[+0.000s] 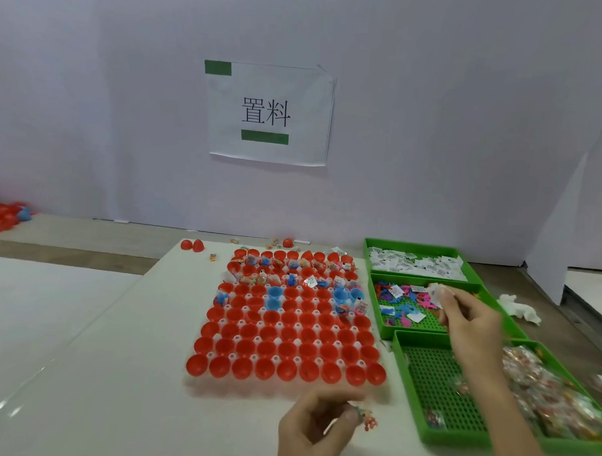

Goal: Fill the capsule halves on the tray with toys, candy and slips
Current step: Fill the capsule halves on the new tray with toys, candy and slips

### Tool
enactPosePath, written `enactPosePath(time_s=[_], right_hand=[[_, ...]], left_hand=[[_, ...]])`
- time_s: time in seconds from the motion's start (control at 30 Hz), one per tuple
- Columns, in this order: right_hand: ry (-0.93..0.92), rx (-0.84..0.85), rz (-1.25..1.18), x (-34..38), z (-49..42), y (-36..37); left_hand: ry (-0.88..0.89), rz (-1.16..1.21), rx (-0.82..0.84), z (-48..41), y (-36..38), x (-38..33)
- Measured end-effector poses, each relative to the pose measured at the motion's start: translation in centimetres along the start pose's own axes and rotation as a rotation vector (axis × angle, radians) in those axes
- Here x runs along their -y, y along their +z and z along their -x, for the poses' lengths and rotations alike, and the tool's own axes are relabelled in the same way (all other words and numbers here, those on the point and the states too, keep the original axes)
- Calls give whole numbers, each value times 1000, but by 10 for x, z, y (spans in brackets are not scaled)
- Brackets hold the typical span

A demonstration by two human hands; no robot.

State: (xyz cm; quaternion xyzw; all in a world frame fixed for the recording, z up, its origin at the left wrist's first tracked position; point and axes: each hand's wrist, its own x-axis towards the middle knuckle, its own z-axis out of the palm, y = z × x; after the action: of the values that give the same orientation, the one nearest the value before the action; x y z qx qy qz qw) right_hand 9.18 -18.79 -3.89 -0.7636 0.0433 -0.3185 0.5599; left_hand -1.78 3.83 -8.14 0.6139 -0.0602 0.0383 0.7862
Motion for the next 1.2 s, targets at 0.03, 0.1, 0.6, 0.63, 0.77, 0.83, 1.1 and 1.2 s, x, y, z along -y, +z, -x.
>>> enactPosePath(time_s=[0.03,0.1,0.6,0.63,0.77,0.83,1.1,1.2], right_hand=[[-5,15,30,0,1,2],[-8,37,86,-2,4,4],[-29,145,252,5,17,8],[-36,164,254,7,18,11],[-51,226,258,8,22,17],[-51,227,225,8,23,18],[-39,111,116,4,15,22],[31,66,144,3,-10,30]], left_hand=[[-31,33,-2,0,0,-2],[-124,187,-49,-2,1,-6],[-490,970,-227,-13,-13,-23],[-485,989,-251,-14,-14,-23],[-475,1018,-324,-15,-16,-21],[-483,1020,-340,-15,-16,-19],[-552,950,-284,-19,-11,-18],[-571,914,-272,-16,-11,-17]])
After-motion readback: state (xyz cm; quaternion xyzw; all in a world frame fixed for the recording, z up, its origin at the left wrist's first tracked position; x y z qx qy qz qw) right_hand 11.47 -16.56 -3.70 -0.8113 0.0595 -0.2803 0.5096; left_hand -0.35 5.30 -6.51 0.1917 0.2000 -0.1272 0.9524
